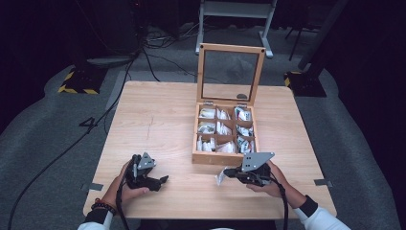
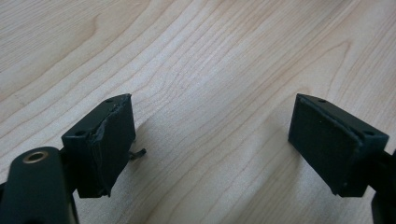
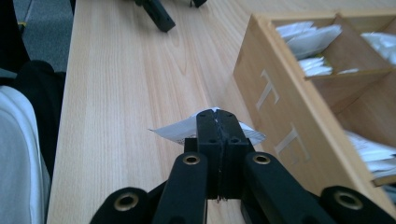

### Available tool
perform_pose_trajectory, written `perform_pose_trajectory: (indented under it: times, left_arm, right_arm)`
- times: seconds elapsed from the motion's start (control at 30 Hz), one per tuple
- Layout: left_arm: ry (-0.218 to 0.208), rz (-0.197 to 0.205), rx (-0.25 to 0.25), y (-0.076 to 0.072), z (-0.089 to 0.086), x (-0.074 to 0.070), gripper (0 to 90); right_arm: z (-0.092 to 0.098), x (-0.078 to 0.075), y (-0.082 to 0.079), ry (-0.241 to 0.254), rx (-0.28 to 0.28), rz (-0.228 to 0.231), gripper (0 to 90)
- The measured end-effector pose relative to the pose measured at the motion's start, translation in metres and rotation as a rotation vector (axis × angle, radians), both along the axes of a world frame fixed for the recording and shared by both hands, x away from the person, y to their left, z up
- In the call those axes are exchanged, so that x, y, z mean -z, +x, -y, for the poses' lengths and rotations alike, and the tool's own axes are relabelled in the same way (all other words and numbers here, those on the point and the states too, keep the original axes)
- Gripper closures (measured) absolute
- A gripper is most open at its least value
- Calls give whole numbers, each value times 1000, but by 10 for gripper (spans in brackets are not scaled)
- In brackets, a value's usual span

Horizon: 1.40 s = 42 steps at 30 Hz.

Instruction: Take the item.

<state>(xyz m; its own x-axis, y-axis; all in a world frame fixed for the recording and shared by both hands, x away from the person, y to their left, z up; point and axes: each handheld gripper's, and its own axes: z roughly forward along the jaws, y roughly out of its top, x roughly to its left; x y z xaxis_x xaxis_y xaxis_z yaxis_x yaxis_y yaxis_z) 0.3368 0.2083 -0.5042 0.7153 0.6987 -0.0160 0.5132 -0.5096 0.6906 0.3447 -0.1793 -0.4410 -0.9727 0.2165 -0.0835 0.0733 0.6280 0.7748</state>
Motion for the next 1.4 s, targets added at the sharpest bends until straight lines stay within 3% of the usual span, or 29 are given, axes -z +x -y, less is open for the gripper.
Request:
perform_pose_trajectory:
  times: [0.07, 0.27, 0.83, 1.07, 1.2, 1.4]
  left_arm:
    - [0, 0, 0, 0, 0, 0, 152]
    - [1, 0, 0, 0, 0, 0, 151]
    - [1, 0, 0, 0, 0, 0, 152]
    - [1, -1, 0, 0, 0, 0, 152]
    - [0, -1, -3, 0, 0, 0, 152]
    - [-1, -1, -5, -1, 0, 0, 152]
  right_arm:
    - [1, 9, -1, -25, -3, -5, 898]
    - [5, 22, -3, -28, -8, -17, 888]
    - [9, 40, -8, -72, -36, -61, 823]
    - [11, 42, -11, -73, -45, -79, 693]
    - [22, 39, -13, -52, -5, -83, 563]
    - [36, 35, -13, -40, 38, -83, 508]
